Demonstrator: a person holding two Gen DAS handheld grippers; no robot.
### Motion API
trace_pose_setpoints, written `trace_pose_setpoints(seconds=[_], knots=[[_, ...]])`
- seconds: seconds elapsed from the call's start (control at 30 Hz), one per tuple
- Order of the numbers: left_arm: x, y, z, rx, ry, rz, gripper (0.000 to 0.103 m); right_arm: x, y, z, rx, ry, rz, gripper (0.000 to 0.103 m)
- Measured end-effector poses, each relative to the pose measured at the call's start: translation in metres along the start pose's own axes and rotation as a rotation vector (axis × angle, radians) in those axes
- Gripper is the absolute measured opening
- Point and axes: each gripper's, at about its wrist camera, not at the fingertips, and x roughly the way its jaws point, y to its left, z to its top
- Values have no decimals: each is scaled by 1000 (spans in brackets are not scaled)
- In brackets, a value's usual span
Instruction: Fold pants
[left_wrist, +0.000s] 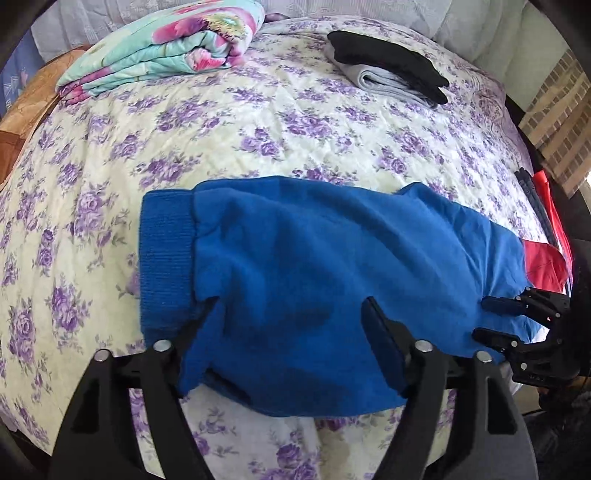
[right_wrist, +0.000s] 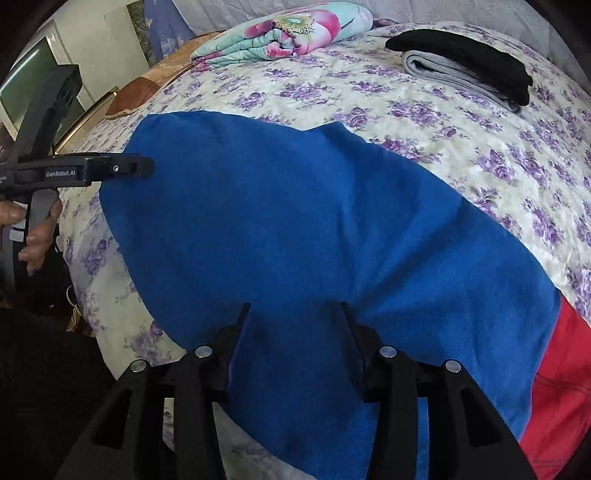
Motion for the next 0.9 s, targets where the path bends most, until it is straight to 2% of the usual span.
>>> trace_pose_setpoints(seconds=[0.1,0.13,0.23,0.33,0.47,0.57,0.63,0.8,0.9], knots=[[-14,0,6,-32,-44,-52,77,-32,-3,-2,75,-86,-28,48],[-18,2,9,-52,-58,-79,80,-43,-8,-5,110,-112,-42,53],[-29,7,15,-116,-102,-127,87,-79,-33,-31,265,-176,-92,56],[-31,5,18,-158,-109,-123,88,-115,-71,-72,442,-253,-161,56],[-28,-8,15,-196,-102,-72,88,-159,-139,-144,758,-374,-231,56],[-24,-30,17,-217,-104,-68,88,-176,-189,-193,1003,-453,-182,56],[-19,-51,21,-185,-93,-61,88,-176,-212,-213,1084,-497,-130,56],[-7,-118,32,-64,-68,-41,88,-151,-248,-223,1136,-518,19,56],[-1,-142,32,-44,-33,-42,88,-132,-260,-217,1159,-524,101,56]])
